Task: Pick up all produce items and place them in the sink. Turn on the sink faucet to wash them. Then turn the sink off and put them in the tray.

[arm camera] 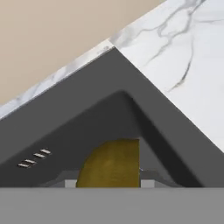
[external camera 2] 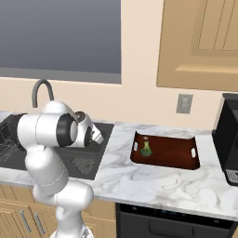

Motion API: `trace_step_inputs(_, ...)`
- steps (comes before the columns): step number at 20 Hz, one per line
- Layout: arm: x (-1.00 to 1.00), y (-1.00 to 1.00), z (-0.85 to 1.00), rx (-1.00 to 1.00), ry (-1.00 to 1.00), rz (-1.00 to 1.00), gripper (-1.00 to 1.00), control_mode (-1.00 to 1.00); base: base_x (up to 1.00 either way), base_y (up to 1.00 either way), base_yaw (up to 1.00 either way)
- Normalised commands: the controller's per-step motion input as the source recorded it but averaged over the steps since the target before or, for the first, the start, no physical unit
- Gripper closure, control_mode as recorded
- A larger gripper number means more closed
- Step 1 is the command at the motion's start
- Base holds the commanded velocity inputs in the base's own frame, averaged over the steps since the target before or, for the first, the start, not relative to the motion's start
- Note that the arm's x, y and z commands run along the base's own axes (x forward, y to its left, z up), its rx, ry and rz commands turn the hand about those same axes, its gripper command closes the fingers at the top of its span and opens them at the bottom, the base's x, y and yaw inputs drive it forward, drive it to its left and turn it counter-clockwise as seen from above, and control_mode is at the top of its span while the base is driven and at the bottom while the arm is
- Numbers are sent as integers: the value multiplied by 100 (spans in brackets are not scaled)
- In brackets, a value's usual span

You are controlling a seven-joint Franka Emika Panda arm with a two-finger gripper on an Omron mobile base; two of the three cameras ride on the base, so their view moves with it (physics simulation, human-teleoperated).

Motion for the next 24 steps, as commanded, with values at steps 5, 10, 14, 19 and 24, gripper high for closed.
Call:
trace_step_inputs(5,-16,-20,59,0,-6,-9,100,-100,0,0,0)
trace_step_inputs(10,-13,-16,58,0,-4,-9,100,-100,0,0,0)
trace_step_inputs(14,-13,-24,53,0,-4,-9,100,-100,0,0,0)
trace_step_inputs(19,-13,-34,43,0,-5,-9,100,-100,0,0,0)
trace_step_inputs(24,-10,-42,31,1,-2,-9,100,-100,0,0,0)
